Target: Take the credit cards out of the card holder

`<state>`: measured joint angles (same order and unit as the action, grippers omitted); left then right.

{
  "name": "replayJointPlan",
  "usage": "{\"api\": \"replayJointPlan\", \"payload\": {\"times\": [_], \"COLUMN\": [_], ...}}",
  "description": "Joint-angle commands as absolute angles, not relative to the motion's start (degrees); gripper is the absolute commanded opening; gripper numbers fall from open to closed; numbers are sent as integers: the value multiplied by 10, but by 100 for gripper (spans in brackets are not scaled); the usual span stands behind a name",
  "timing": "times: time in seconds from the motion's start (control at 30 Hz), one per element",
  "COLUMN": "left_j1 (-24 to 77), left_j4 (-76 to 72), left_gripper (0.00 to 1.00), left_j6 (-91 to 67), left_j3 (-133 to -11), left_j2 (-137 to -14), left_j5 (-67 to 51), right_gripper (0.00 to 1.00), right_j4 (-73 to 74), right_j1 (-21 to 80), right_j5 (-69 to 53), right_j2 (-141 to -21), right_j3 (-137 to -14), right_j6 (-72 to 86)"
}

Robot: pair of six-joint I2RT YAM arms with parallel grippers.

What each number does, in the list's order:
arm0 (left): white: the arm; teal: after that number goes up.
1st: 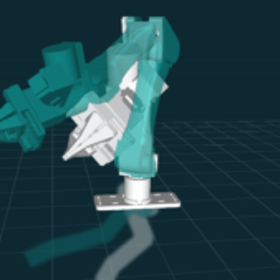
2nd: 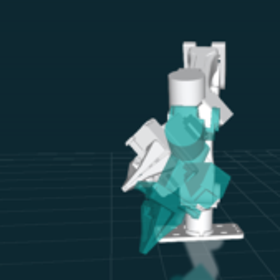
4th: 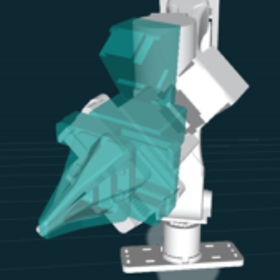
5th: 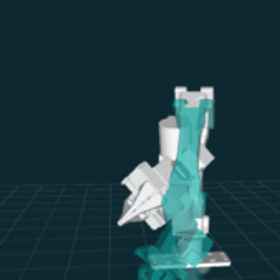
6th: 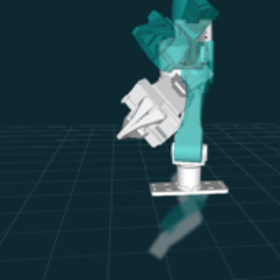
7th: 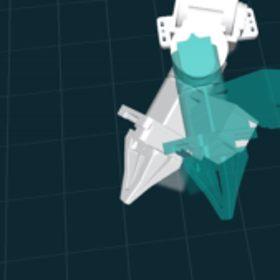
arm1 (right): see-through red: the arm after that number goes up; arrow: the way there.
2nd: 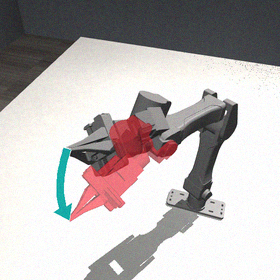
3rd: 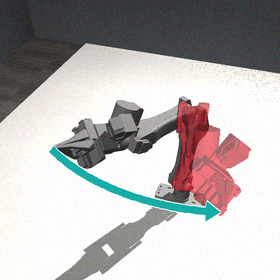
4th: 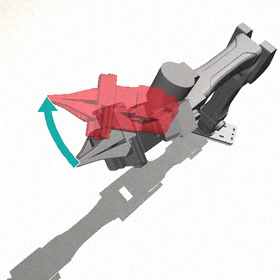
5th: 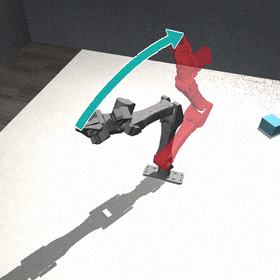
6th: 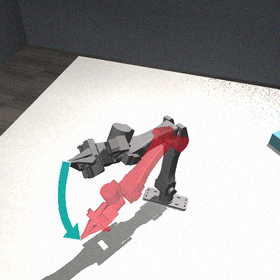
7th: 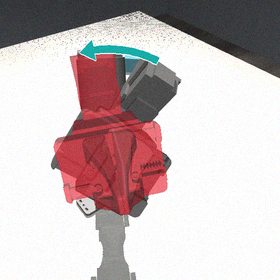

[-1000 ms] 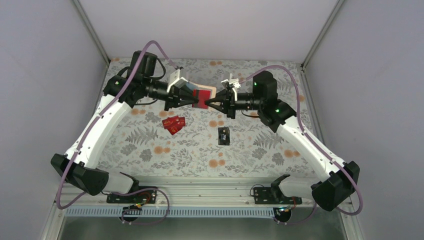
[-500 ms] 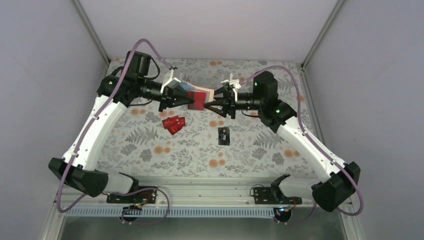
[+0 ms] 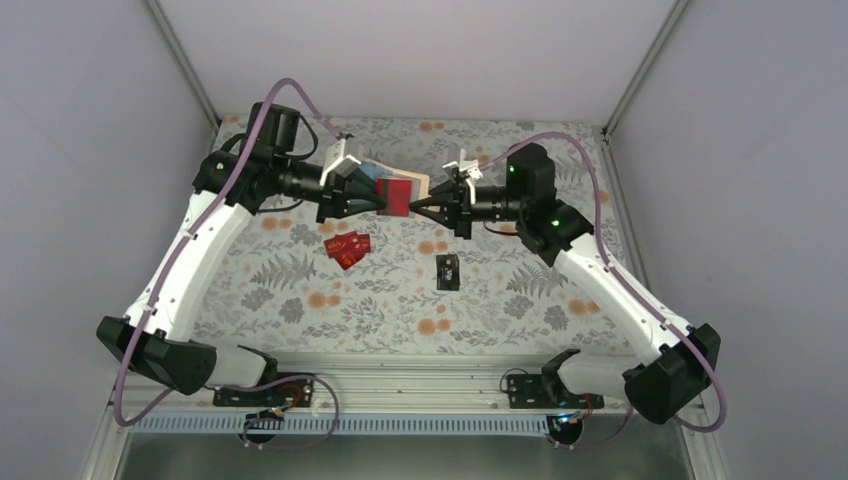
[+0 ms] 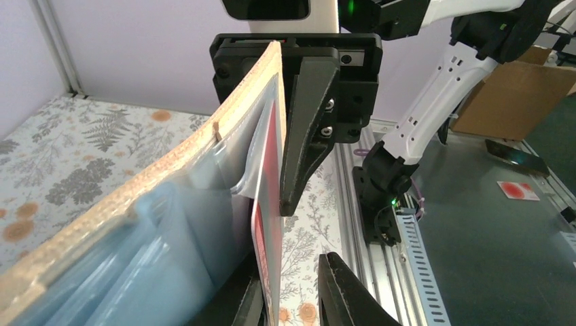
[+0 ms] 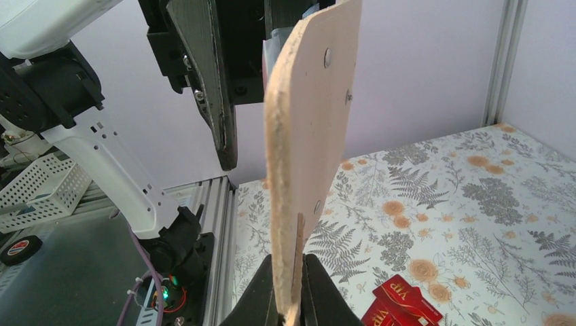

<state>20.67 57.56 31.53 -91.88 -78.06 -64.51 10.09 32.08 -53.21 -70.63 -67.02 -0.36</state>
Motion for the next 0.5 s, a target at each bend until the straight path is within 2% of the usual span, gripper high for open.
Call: {"api": "replayJointPlan", "payload": {"times": [0.0, 0.1, 0.3, 0.47], "left_j1": [201, 199, 196, 192], "left_j4": [572, 577, 585, 590], "left_gripper": [20, 18, 6, 3], "left_j6": [322, 326, 335, 338], "left_j3": [-917, -920, -920, -921], "left_j2": [-768, -769, -767, -765], "left_j5": [-644, -647, -655, -656], "right_gripper": [4, 4, 4, 4], "right_j4": [99, 100, 101, 103], "right_j1": [314, 311, 309, 307], "right_j5": [-536, -534, -538, -537], "right_j2": [-689, -685, -685, -686], "right_j3": [-668, -668, -666, -666], "right_j6": [-11, -14, -14, -14]}}
